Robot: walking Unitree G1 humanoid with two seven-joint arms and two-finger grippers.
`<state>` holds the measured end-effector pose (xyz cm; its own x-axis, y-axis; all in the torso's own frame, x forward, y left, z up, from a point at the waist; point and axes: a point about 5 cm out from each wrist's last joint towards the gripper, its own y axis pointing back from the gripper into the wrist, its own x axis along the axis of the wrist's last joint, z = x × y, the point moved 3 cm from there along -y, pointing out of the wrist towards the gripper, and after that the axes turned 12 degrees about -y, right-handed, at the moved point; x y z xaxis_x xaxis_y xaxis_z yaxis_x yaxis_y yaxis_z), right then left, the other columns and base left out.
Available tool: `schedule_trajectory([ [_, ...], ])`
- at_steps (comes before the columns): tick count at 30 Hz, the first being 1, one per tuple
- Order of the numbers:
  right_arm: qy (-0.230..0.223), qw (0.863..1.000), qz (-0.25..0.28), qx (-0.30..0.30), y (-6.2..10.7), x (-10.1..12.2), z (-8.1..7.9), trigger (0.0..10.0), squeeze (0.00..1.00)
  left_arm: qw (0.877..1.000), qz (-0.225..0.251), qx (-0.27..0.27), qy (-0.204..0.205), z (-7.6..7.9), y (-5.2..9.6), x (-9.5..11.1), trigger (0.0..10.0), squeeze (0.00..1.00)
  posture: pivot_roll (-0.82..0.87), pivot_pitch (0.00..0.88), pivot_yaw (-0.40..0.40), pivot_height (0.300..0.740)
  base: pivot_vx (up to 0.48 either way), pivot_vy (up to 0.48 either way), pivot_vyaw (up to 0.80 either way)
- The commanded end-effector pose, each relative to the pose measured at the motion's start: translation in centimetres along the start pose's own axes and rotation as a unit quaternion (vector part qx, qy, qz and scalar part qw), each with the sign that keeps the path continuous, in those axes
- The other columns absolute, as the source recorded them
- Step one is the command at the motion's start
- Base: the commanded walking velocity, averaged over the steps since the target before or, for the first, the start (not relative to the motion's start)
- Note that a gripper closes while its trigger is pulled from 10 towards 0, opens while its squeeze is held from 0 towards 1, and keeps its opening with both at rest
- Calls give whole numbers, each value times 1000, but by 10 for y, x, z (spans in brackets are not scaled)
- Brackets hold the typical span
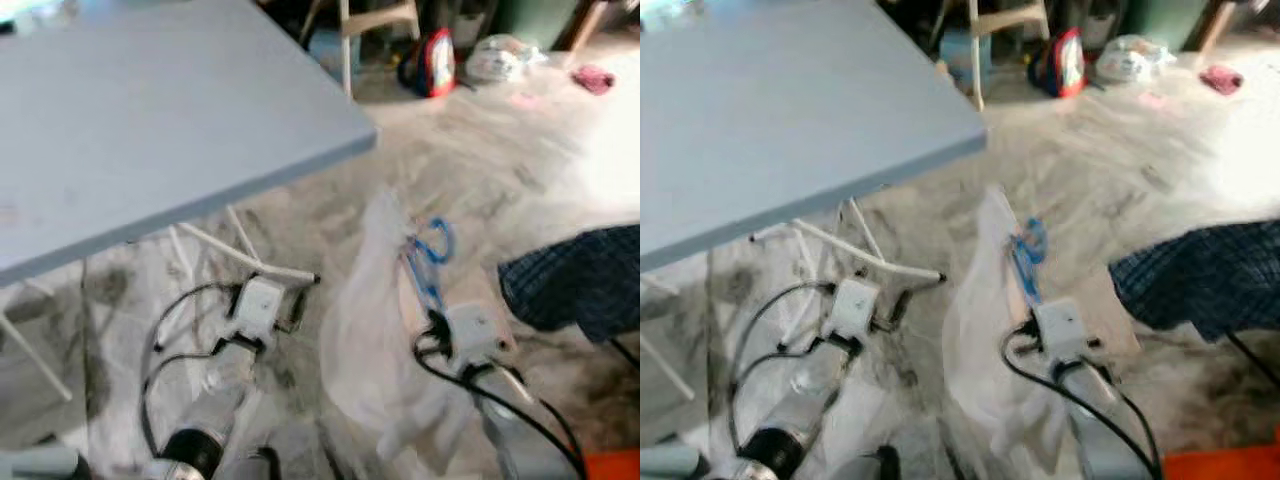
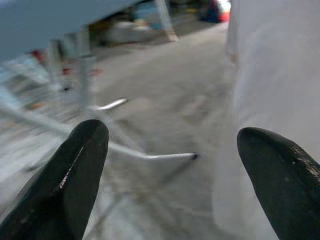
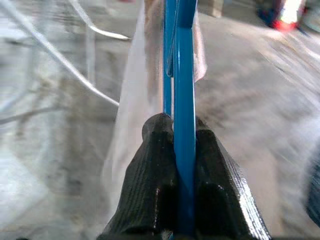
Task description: Hang hanger
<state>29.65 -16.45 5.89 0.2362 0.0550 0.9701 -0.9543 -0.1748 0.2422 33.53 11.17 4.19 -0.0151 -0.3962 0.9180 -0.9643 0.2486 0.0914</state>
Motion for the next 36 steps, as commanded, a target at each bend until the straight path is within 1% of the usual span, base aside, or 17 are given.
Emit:
schedule_trajectory([
  [1, 4, 1000, 3, -5, 3, 1, 5, 10000, 0, 1000, -7, -16, 5, 11, 3, -3, 10000, 0, -11, 191, -2, 740, 0, 0, 800],
  [4, 4, 1000, 1, -3, 3, 0, 4, 10000, 0, 1000, 2, -27, -6, 14, 3, -1, 10000, 0, -9, 194, -3, 740, 0, 0, 800],
  [13, 3, 1000, -3, 7, 4, -2, 1, 10000, 0, 999, 7, -40, -1, 17, 7, -2, 10000, 0, -2, 203, -8, 740, 0, 0, 751],
  [14, -6, 1000, -2, 8, 4, -2, 1, 10000, 0, 999, 8, -42, 1, 18, 7, -2, 10000, 0, -3, 204, -9, 740, 0, 0, 0],
  [24, -18, 1000, -1, -11, 5, -2, 4, 10000, 0, 999, 1, -41, 10, 20, 6, -2, 10000, 0, -15, 204, -8, 740, 0, 0, 0],
  [25, -28, 999, -2, -18, 5, -3, 4, 10000, 0, 999, 3, -43, 8, 21, 6, -1, 10000, 0, -17, 204, -7, 740, 0, 0, 0],
  [28, -39, 999, -5, -25, 5, -4, 5, 10000, 0, 999, -1, -43, 6, 21, 5, -2, 10000, 0, -19, 206, -8, 740, 0, 0, 0],
  [31, -39, 999, -5, -24, 5, -5, 2, 10000, 0, 999, -7, -37, 1, 20, 4, -3, 10000, 0, -19, 207, -5, 740, 0, 0, 0],
  [36, -37, 999, -5, -30, 4, -5, 4, 10000, 0, 999, -9, -39, 3, 21, 4, -3, 10000, 0, -17, 207, 3, 740, 0, 0, 0],
])
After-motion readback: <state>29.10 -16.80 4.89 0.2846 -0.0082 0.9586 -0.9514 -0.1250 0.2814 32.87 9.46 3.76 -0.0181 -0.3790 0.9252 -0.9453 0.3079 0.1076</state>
